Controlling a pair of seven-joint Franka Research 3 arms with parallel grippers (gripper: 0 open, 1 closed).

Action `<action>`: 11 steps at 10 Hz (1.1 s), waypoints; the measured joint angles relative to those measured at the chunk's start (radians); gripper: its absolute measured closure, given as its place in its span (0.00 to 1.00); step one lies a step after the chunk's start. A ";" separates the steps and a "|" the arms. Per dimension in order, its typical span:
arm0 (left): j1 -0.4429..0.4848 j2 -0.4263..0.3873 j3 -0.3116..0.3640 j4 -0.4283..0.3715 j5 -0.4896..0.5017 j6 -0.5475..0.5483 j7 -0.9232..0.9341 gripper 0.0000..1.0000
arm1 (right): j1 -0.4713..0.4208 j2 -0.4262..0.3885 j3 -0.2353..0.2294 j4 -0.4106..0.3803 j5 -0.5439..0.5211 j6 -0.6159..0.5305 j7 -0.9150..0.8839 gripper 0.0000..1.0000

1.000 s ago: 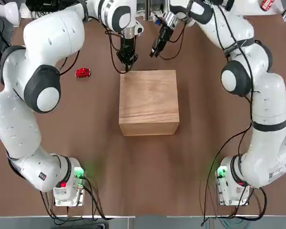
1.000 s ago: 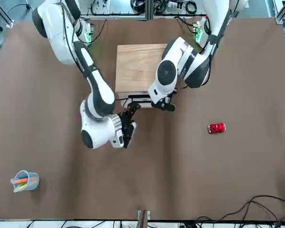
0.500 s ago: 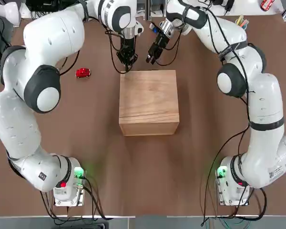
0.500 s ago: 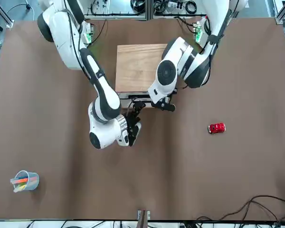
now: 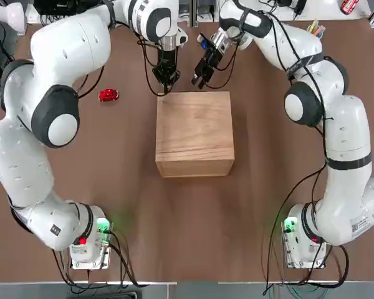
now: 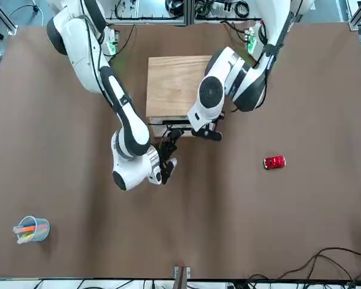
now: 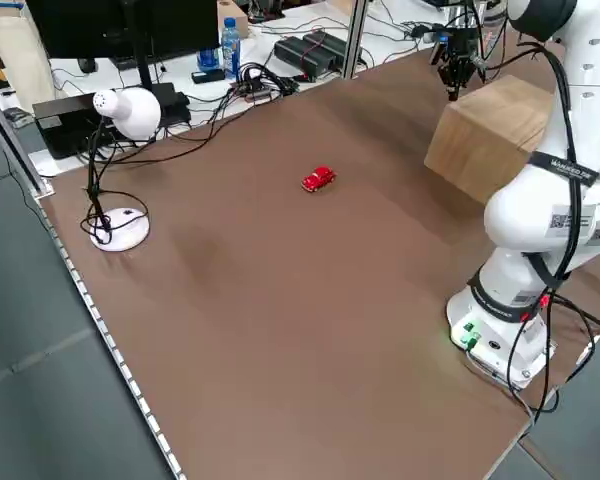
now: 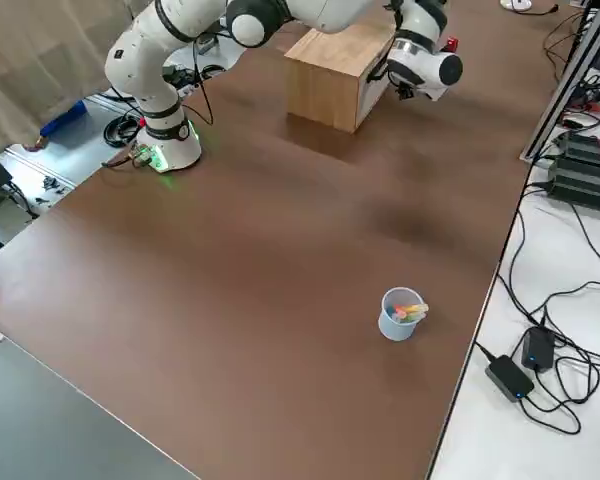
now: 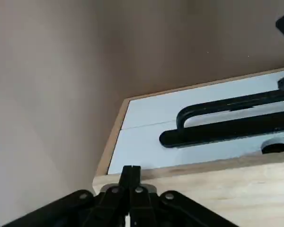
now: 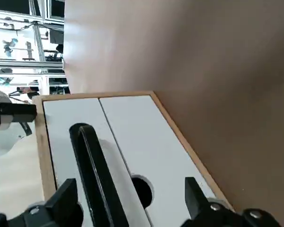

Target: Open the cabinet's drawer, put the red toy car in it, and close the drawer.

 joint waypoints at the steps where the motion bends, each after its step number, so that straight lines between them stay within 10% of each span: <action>1: 0.000 0.000 0.000 0.000 0.000 0.000 0.000 0.97 | 0.000 0.000 0.000 -0.014 0.009 -0.006 0.000 0.00; 7: 0.000 0.000 0.000 0.000 0.000 0.000 0.000 0.97 | 0.007 0.000 0.005 -0.021 0.043 -0.046 0.066 0.11; 11: 0.000 0.000 0.000 0.000 0.000 0.000 0.000 0.96 | 0.007 -0.001 0.005 -0.021 0.043 -0.061 0.100 0.47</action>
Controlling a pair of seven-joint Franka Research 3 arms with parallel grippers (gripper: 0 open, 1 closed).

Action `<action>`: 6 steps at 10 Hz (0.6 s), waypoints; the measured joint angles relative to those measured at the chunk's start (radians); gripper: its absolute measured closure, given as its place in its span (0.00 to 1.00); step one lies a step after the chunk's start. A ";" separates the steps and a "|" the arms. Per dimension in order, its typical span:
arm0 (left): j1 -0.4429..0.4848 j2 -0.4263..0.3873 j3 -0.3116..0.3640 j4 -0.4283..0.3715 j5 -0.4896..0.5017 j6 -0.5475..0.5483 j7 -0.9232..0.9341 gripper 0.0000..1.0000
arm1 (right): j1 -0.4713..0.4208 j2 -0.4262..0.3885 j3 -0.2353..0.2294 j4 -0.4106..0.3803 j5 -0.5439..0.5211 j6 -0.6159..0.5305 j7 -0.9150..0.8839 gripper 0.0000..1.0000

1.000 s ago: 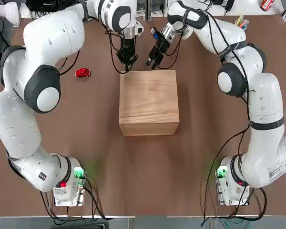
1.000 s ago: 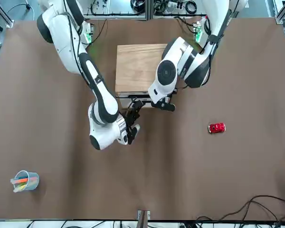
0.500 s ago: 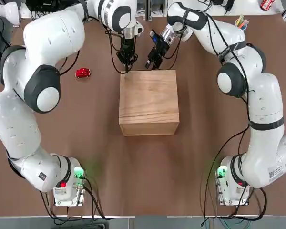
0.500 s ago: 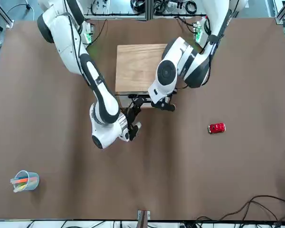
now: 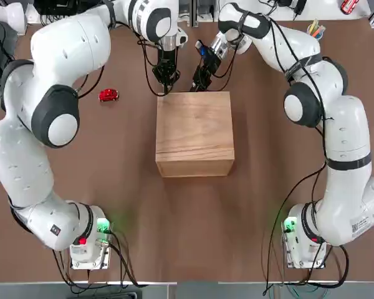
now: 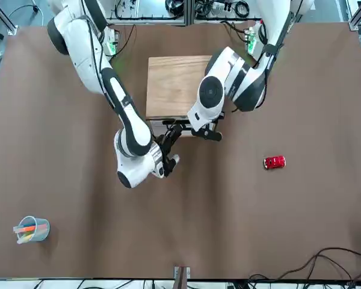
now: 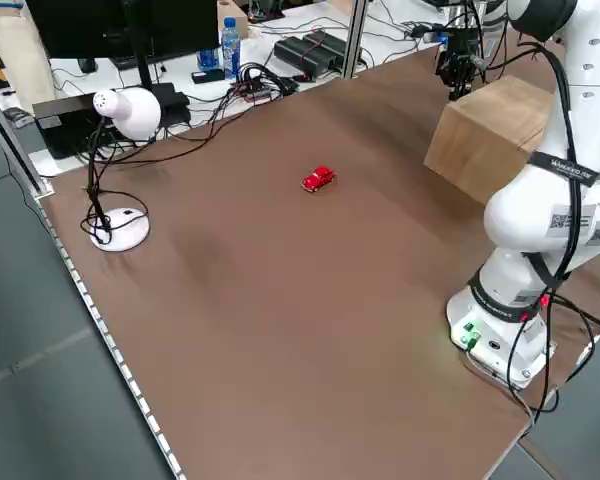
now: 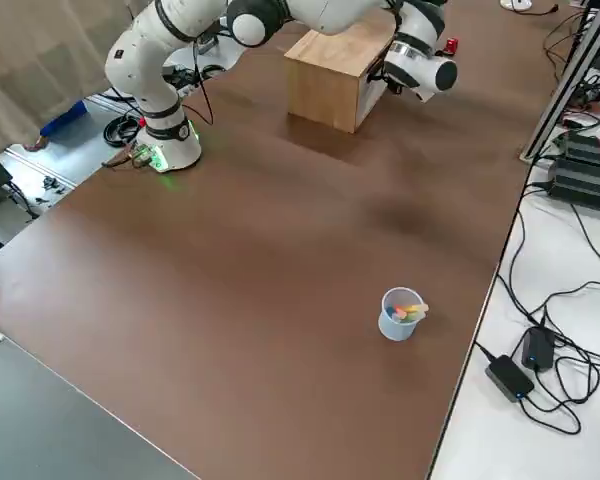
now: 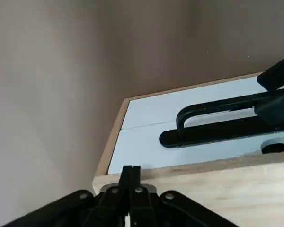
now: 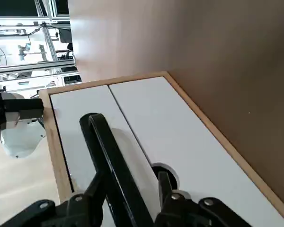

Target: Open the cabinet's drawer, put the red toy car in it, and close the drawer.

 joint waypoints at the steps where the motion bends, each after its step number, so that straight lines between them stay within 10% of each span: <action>1: 0.000 0.000 0.000 0.000 0.000 0.000 0.000 0.96 | 0.000 0.000 0.000 0.000 0.000 -0.003 0.001 0.49; 6: 0.000 0.000 0.000 0.000 0.000 0.000 0.000 0.96 | -0.001 0.000 0.000 0.001 0.001 -0.012 0.007 0.67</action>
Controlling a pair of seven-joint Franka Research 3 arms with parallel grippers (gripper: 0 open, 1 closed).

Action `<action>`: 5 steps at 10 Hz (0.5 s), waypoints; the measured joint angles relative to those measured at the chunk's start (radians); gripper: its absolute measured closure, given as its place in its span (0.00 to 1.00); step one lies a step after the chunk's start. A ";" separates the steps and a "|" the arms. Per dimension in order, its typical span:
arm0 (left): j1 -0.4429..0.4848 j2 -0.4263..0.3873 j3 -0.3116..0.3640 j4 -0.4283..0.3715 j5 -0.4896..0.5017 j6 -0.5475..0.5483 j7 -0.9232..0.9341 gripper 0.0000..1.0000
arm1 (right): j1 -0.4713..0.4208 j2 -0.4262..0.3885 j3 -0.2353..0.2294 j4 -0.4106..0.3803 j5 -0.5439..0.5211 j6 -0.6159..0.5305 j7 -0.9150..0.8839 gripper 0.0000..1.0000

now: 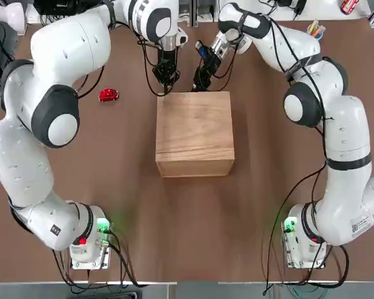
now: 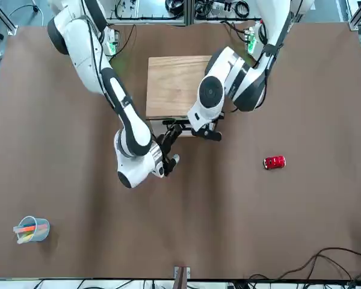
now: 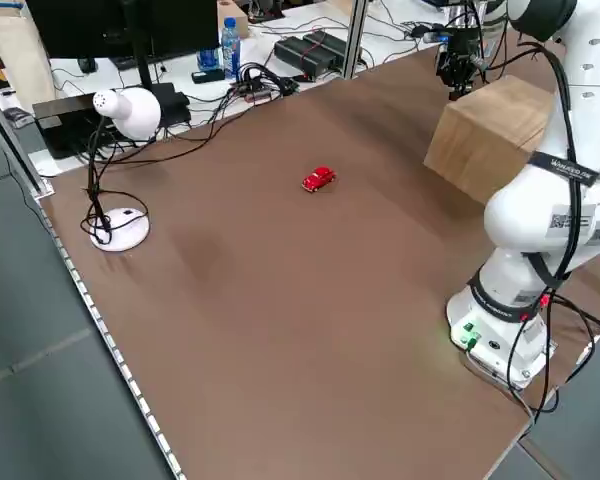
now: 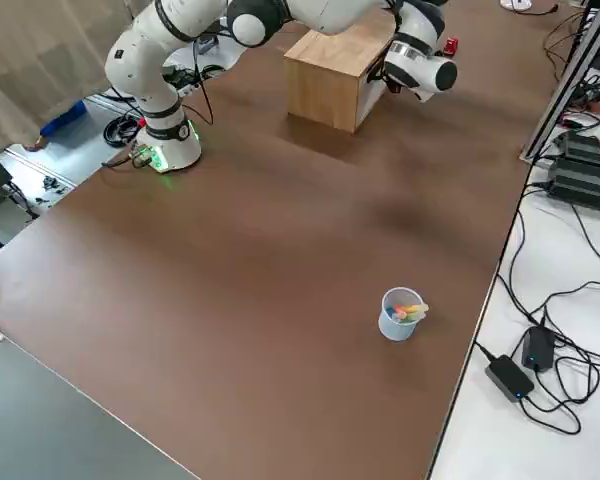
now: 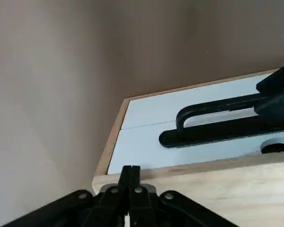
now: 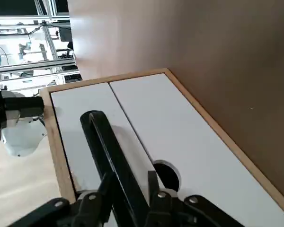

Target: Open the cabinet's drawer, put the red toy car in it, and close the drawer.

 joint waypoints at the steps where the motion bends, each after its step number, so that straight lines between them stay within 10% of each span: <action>1: 0.000 0.000 0.000 0.000 0.000 0.000 0.000 0.96 | 0.000 0.000 0.000 0.000 0.000 0.000 -0.010 0.68; 5: 0.000 0.000 0.000 0.000 0.000 0.000 0.000 0.96 | 0.000 0.000 0.000 0.000 0.001 -0.001 -0.024 0.70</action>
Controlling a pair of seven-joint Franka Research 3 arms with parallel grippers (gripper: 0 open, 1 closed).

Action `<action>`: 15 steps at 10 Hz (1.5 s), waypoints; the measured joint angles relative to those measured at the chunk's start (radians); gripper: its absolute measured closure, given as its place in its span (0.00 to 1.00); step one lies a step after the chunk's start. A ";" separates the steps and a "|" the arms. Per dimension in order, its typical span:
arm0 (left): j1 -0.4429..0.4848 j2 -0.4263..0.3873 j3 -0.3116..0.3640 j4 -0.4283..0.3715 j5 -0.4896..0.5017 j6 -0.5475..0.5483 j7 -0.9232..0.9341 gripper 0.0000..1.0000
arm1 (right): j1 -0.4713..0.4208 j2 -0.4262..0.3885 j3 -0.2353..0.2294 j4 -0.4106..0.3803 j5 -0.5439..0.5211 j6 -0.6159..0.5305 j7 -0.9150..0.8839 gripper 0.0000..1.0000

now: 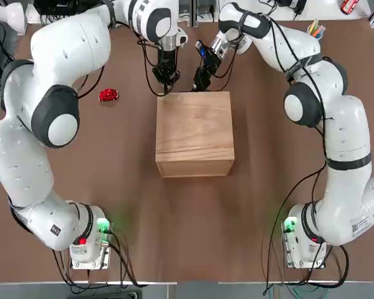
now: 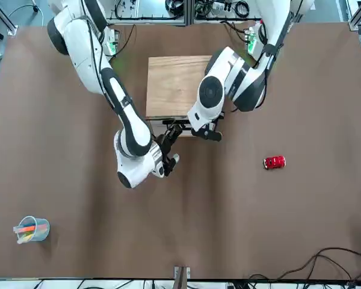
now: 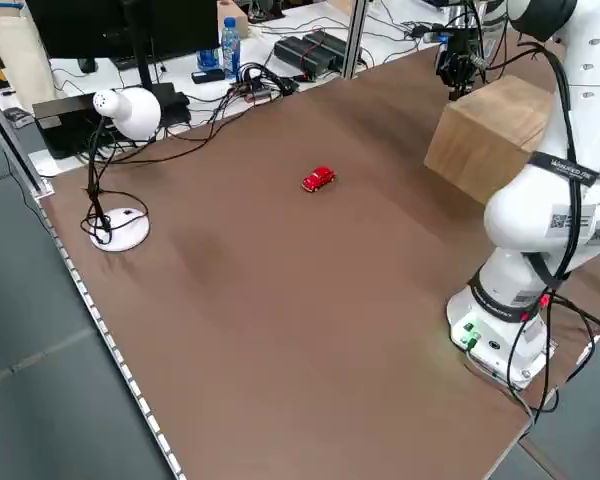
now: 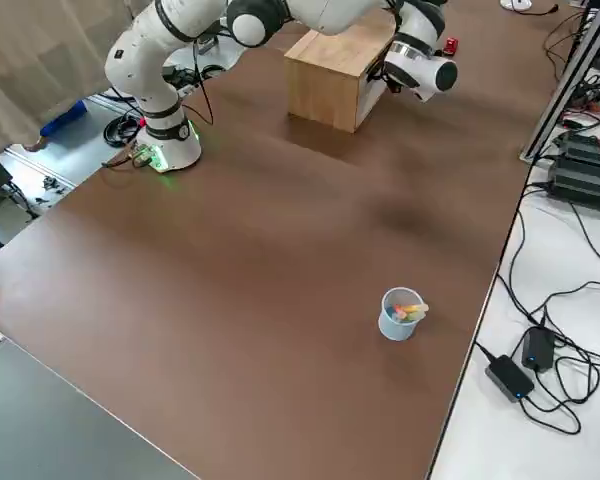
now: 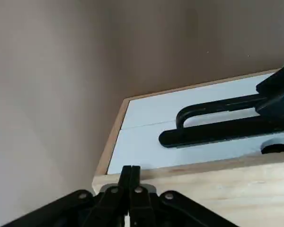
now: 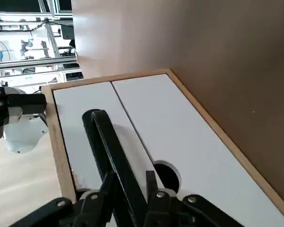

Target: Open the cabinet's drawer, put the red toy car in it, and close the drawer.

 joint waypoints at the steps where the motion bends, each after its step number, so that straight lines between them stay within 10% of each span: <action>1: 0.000 0.000 0.000 0.000 0.000 0.000 0.000 0.96 | 0.000 0.000 0.000 0.000 0.000 0.000 0.001 0.70; 15: 0.000 0.000 0.001 0.000 0.000 0.000 0.000 0.96 | -0.008 0.000 -0.003 0.023 0.001 0.058 0.006 0.70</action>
